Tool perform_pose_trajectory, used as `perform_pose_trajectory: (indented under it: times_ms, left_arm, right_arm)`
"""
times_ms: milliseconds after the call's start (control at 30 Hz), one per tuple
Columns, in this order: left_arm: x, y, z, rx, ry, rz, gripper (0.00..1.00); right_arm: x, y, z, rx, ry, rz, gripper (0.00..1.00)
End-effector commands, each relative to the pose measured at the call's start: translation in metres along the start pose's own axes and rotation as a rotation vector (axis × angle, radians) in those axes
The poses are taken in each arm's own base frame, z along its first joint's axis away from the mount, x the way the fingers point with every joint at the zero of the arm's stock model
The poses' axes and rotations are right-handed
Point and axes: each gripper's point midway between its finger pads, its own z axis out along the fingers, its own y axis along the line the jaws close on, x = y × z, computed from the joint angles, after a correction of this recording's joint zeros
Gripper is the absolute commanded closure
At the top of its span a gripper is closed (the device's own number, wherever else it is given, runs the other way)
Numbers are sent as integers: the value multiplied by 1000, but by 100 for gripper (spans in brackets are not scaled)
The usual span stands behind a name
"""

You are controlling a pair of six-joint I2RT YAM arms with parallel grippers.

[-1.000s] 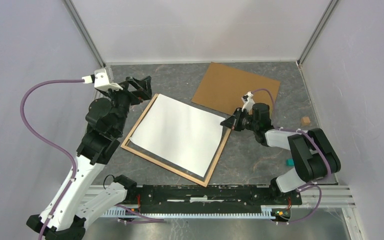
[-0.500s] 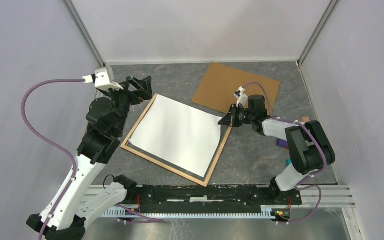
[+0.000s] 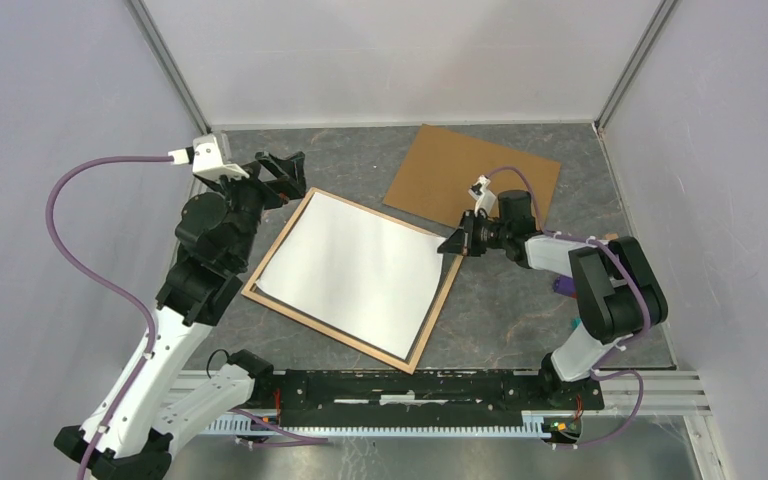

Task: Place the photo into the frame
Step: Adjust the photo in the photo frame.

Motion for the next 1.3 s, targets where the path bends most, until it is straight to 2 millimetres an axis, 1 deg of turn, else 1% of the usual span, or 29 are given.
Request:
perform_pose_trajectory:
  times_ms: [0, 133, 333, 367, 433, 567, 600, 633, 733, 867, 1000, 1067, 1133, 1167, 1233, 1267]
  left_arm:
    - [-17, -9, -1, 23, -33, -51, 0]
    - [-15, -9, 0, 21, -29, -49, 0]
    - [-15, -9, 0, 24, -29, -51, 0]
    - [-15, -9, 0, 26, -28, -51, 0]
    - [-16, -10, -1, 28, -29, -53, 0]
    - [-16, -10, -1, 30, -28, -55, 0]
    - [-16, -10, -1, 31, -28, -55, 0]
    - [-16, -10, -1, 31, -28, -56, 0]
    - [-16, -11, -1, 34, -27, -56, 0]
    - [-18, -11, -2, 36, -32, -58, 0]
    - [-17, -11, -2, 35, -31, -58, 0]
    - [-17, -11, -2, 34, -31, -56, 0]
    - [-17, -10, -2, 30, -31, -54, 0]
    - [-17, -10, -2, 32, -31, -55, 0]
    - [-17, -11, -2, 35, -31, -56, 0]
    - [-18, -12, -3, 39, -33, -59, 0]
  right_arm:
    - [-11, 12, 11, -53, -17, -16, 100]
    - [-10, 14, 14, -53, -6, -26, 100]
    - [-7, 14, 10, -55, 18, -73, 100]
    - [-7, 13, 10, -53, 12, -76, 99]
    - [-5, 13, 9, -49, -14, -75, 86]
    - [-4, 10, 8, -33, -75, -77, 56]
    - [-2, 7, 8, -18, -88, -76, 52]
    - [-2, 5, 9, -6, -100, -76, 50]
    - [1, 2, 14, 9, -109, -70, 49]
    - [2, 3, 21, 31, -131, -74, 51]
    - [5, 7, 26, 56, -162, -45, 58]
    - [5, 9, 28, 43, -154, -23, 66]
    - [5, 10, 27, 29, -126, 8, 85]
    - [5, 12, 25, 3, -113, 25, 90]
    - [6, 17, 24, -39, -68, 45, 99]
    - [8, 16, 23, -41, -39, 58, 100]
